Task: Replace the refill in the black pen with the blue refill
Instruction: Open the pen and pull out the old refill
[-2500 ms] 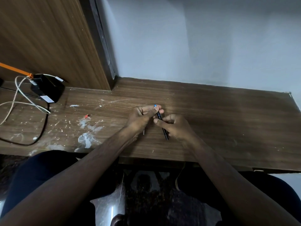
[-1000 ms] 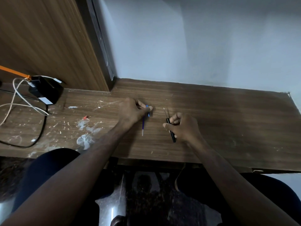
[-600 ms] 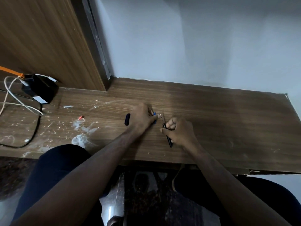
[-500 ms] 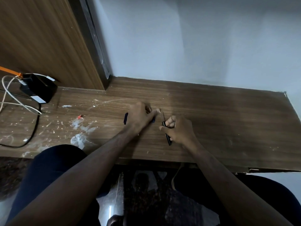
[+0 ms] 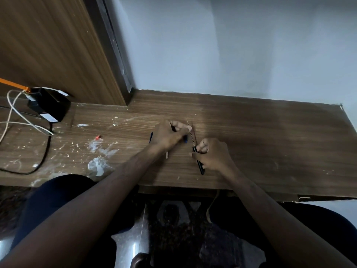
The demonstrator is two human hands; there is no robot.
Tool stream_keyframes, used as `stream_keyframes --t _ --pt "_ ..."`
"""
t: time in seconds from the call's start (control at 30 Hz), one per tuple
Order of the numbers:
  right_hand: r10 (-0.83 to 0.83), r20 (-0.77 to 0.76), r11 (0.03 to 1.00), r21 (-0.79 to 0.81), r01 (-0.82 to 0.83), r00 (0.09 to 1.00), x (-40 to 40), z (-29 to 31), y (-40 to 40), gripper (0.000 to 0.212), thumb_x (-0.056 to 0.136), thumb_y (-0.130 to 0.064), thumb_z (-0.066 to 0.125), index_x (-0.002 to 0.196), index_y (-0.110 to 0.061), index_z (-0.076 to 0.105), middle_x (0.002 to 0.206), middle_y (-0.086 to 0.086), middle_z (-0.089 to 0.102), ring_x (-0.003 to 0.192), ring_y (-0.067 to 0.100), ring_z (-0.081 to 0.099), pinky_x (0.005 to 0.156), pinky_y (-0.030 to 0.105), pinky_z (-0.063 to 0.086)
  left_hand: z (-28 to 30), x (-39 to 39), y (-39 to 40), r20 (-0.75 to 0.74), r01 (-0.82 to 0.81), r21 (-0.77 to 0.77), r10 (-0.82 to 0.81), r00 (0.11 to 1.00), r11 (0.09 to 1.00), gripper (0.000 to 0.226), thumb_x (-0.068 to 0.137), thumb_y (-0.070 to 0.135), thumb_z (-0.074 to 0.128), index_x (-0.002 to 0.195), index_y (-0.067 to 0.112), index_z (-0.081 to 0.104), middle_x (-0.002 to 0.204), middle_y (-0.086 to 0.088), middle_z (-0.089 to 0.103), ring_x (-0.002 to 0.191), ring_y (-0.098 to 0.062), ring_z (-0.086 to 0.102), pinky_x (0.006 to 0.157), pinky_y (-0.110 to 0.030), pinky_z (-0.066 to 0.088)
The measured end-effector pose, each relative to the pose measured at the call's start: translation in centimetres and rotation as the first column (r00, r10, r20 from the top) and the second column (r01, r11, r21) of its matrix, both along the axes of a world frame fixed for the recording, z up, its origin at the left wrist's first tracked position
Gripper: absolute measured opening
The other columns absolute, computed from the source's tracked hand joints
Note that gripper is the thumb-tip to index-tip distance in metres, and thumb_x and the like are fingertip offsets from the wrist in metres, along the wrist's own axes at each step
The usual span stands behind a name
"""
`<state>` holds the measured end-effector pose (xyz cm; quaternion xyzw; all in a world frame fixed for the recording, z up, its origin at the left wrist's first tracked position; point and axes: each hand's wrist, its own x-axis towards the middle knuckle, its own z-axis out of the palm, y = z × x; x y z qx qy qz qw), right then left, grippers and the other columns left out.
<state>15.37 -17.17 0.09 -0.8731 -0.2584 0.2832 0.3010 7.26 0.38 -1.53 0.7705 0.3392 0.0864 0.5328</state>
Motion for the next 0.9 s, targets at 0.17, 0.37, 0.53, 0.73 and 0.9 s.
stream_keyframes --t 0.17,0.37,0.53,0.73,0.9 --pt "-0.002 -0.024 0.99 -0.142 -0.002 1.0 0.6 -1.1 -1.8 0.027 0.079 -0.031 0.094 0.09 -0.017 0.073 0.098 0.003 0.079 0.084 0.02 0.078 0.081 0.044 0.068 1.5 2.0 1.1 0.0 -0.076 0.167 0.077 0.997 0.983 0.019 0.086 0.047 0.083 0.082 0.028 0.084 0.075 0.019 0.078 0.068 0.006 0.071 0.065 -0.017 0.053" --pt "-0.021 0.019 0.989 -0.148 0.024 1.0 1.2 -1.8 -2.9 0.024 0.08 -0.032 0.092 0.087 -0.02 0.073 0.092 0.002 0.081 0.074 0.022 0.077 0.082 0.044 0.068 0.9 3.1 -1.0 -0.171 0.038 0.348 0.024 0.985 0.937 0.023 0.089 0.047 0.079 0.078 0.027 0.082 0.08 0.009 0.08 0.077 -0.01 0.075 0.07 -0.033 0.062" --pt "-0.003 0.017 0.994 -0.106 0.005 1.0 1.5 -1.6 -3.2 0.023 0.08 -0.031 0.093 0.091 -0.018 0.076 0.09 0.0 0.081 0.072 0.017 0.077 0.077 0.043 0.069 0.0 3.4 -2.1 -0.243 0.079 0.423 0.029 0.97 0.903 0.02 0.09 0.046 0.08 0.087 0.026 0.084 0.088 0.008 0.082 0.075 -0.007 0.072 0.066 -0.03 0.062" --pt "0.017 0.045 0.998 -0.067 -0.014 0.999 1.5 -0.9 -3.0 0.021 0.083 -0.031 0.091 0.088 -0.022 0.073 0.086 -0.003 0.079 0.066 0.01 0.074 0.071 0.042 0.069 0.5 2.8 -1.6 -0.094 0.046 0.406 -0.008 0.996 0.913 0.015 0.088 0.038 0.084 0.08 0.025 0.082 0.074 0.017 0.074 0.064 0.005 0.067 0.062 -0.021 0.06" --pt "-0.008 0.091 0.999 -0.038 0.011 0.996 1.6 -0.9 -2.4 0.023 0.086 -0.038 0.087 0.096 -0.021 0.075 0.091 -0.003 0.081 0.07 0.014 0.076 0.071 0.042 0.069 2.1 0.4 1.6 -0.232 0.159 0.459 -0.055 0.971 0.874 0.033 0.086 0.031 0.086 0.065 0.037 0.062 0.064 0.024 0.057 0.062 0.009 0.056 0.052 -0.006 0.039"
